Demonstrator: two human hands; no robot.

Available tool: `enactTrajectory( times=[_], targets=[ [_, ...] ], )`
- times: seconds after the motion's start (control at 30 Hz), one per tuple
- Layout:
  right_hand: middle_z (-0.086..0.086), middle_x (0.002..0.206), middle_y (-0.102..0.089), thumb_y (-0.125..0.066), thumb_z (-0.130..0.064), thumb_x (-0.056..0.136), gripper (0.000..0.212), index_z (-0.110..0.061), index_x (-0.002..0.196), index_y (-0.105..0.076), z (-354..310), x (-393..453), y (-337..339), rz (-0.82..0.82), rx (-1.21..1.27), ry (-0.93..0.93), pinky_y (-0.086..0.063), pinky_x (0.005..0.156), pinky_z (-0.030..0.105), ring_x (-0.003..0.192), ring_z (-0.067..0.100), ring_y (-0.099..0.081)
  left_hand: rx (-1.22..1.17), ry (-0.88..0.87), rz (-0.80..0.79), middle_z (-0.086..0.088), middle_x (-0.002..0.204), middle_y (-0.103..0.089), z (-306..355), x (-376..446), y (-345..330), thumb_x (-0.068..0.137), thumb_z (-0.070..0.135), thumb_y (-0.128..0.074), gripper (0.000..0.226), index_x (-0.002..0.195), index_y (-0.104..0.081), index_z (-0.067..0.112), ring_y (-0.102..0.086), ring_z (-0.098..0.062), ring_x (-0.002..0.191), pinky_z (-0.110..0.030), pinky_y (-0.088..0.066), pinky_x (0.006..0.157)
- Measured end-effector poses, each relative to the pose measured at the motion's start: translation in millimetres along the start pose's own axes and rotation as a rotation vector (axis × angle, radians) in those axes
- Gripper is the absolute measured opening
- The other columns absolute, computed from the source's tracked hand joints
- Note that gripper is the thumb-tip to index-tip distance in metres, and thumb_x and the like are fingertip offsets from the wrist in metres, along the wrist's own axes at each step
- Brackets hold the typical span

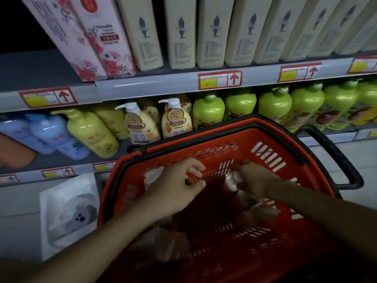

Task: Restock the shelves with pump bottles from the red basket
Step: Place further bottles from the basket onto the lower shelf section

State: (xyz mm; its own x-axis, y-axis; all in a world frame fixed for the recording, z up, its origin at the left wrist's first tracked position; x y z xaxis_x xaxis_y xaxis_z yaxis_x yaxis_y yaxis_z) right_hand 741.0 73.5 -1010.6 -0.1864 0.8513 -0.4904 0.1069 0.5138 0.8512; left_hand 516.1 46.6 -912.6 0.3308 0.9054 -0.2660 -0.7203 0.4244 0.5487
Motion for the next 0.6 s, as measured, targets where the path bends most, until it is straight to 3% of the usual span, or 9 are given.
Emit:
enactTrajectory(
  times=[0.1,0.2,0.33,0.47,0.53,0.6],
  targets=[
    [0.004,0.129,-0.055,-0.070,-0.031,0.088,0.041,-0.021,0.126,-0.057,-10.5,2.1,7.3,0.016,-0.115,-0.011,-0.049,0.089,0.031,0.111,0.024,-0.061,0.113,-0.047,-0.027,0.019,0.109,-0.063,-2.2,-6.1,-4.9,0.090,0.030,-0.069,0.029,0.116,-0.059,0.037,-0.064,0.001,0.088,-0.020,-0.052,0.075],
    [0.005,0.119,-0.062,-0.063,-0.041,0.092,0.031,-0.018,0.112,-0.060,-24.3,-3.9,20.8,0.061,-0.218,-0.024,-0.048,0.084,0.033,0.107,0.025,-0.063,0.304,-0.121,-0.075,0.020,0.124,-0.056,-0.3,-13.3,-8.4,0.092,0.035,-0.065,0.037,0.126,-0.052,0.037,-0.058,0.002,0.104,-0.026,-0.052,0.088],
    [0.006,0.097,-0.068,-0.064,-0.047,0.089,0.031,-0.017,0.083,-0.058,-44.0,-21.8,57.7,0.187,-0.108,-0.098,-0.038,0.069,0.028,0.097,0.029,-0.067,0.441,-0.159,-0.106,0.013,0.146,-0.043,5.8,-15.3,-17.2,0.094,0.038,-0.062,0.058,0.144,-0.034,0.033,-0.046,-0.008,0.131,-0.035,-0.046,0.104],
    [0.010,0.104,-0.070,-0.064,-0.056,0.082,0.046,-0.014,0.100,-0.062,-64.4,-43.5,101.1,0.361,0.054,-0.159,-0.041,0.071,0.032,0.100,0.036,-0.066,0.432,-0.183,-0.081,0.005,0.161,-0.024,10.9,-4.4,-31.3,0.087,0.042,-0.069,0.093,0.156,-0.009,0.024,-0.024,-0.015,0.149,-0.037,-0.031,0.118],
    [0.008,0.104,-0.070,-0.063,-0.061,0.079,0.051,-0.018,0.105,-0.064,-71.1,-55.0,117.6,0.372,0.212,-0.213,-0.049,0.078,0.035,0.101,0.036,-0.065,0.379,-0.192,-0.043,0.002,0.159,-0.027,12.0,1.2,-37.9,0.081,0.043,-0.074,0.102,0.156,-0.008,0.023,-0.027,-0.019,0.148,-0.041,-0.034,0.117],
    [0.008,0.098,-0.073,-0.063,-0.057,0.081,0.044,-0.017,0.098,-0.071,-75.1,-63.3,129.4,0.372,0.362,-0.235,-0.053,0.081,0.036,0.095,0.032,-0.067,0.329,-0.185,0.015,0.001,0.152,-0.035,15.1,6.3,-38.4,0.077,0.042,-0.078,0.101,0.153,-0.014,0.024,-0.035,-0.019,0.141,-0.042,-0.040,0.111]
  ],
)
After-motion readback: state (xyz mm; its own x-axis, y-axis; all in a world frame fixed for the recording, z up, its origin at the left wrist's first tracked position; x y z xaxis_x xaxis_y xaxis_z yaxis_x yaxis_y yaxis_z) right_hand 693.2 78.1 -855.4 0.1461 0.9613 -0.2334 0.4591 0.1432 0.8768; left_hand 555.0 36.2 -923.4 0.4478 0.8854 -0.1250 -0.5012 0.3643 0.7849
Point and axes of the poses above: each hand's wrist, its own x-axis towards the middle knuckle, its own y-axis out of the back of the hand, z = x × y, the point moved 6 cm from there along x, towards the middle knuckle
